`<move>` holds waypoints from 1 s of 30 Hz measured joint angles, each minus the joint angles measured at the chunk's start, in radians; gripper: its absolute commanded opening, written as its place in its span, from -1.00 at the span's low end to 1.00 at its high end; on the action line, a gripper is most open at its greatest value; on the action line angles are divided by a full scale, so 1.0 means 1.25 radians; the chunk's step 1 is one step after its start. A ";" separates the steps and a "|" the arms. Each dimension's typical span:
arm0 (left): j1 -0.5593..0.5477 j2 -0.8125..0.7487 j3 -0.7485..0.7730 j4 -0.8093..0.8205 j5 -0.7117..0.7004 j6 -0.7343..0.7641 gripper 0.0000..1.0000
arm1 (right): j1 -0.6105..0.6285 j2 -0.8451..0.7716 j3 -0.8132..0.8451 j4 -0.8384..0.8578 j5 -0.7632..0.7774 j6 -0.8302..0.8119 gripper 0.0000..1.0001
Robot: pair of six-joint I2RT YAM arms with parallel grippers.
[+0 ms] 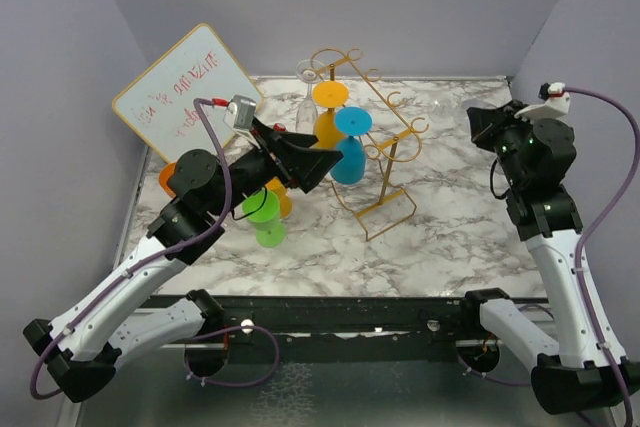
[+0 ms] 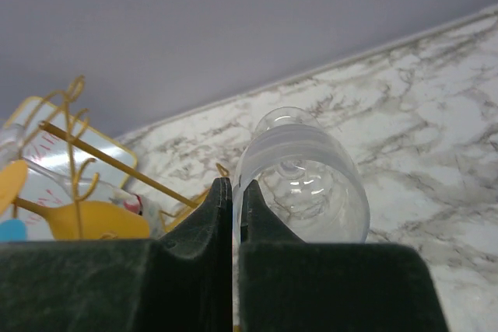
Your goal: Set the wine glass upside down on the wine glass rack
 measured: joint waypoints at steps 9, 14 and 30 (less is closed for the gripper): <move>0.000 0.110 0.081 0.124 -0.067 -0.175 0.98 | 0.000 -0.090 -0.038 0.253 -0.050 0.099 -0.99; 0.000 0.192 0.145 0.154 -0.085 -0.270 0.98 | 0.000 -0.114 -0.044 0.381 -0.092 0.162 -0.99; -0.052 0.455 0.327 0.242 -0.190 -0.551 0.91 | 0.000 -0.154 -0.111 0.606 -0.183 0.351 -0.99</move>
